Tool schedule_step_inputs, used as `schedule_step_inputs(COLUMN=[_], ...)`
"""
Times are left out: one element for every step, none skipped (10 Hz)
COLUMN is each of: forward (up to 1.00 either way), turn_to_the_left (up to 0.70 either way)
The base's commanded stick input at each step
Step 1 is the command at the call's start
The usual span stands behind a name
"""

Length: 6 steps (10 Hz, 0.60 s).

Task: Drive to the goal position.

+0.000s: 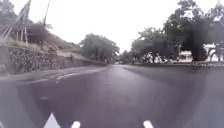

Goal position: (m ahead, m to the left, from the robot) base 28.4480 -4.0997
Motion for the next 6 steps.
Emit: schedule_step_inputs(forward=[0.70, 0.70, 0.70, 0.70, 0.70, 0.70], turn_to_the_left=[0.00, 0.00, 0.00, 0.00, 0.00, 0.00])
